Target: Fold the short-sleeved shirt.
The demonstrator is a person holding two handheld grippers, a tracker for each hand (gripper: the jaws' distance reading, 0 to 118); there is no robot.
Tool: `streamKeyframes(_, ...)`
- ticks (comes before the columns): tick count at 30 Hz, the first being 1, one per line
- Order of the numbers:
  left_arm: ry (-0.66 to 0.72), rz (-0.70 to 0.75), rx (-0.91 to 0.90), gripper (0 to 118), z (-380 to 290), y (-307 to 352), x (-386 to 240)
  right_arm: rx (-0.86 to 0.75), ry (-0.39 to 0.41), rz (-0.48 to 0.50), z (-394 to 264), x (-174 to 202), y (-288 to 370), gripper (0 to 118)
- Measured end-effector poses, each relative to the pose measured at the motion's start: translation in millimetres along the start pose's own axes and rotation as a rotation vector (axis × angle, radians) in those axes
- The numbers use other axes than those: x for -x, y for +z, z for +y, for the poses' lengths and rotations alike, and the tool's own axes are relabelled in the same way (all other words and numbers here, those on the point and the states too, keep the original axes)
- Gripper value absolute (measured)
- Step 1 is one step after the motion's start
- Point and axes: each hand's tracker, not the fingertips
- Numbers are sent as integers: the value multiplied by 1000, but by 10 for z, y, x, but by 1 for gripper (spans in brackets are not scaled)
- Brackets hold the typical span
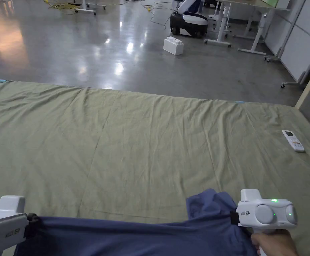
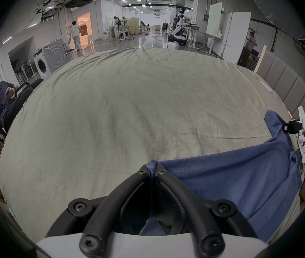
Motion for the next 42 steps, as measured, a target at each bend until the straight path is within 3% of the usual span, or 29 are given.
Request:
streamKeyframes(13, -19, -58, -129, 4, -232, 709, 106, -154, 31, 22, -449, -159, 1152, 1)
streamKeyframes(24, -65, -94, -161, 4, -723, 1188, 202, -155, 99, -8, -1138, -26, 1882, 1)
streamKeyframes(36, -25, -108, -7, 4, -1658, 1142, 391, 32, 82, -24, -2144, 75, 1813, 1)
streamKeyframes(42, -31, -100, 22, 4, -1793, 1080, 378, 86, 81, -44, -2397, 108, 1630, 1)
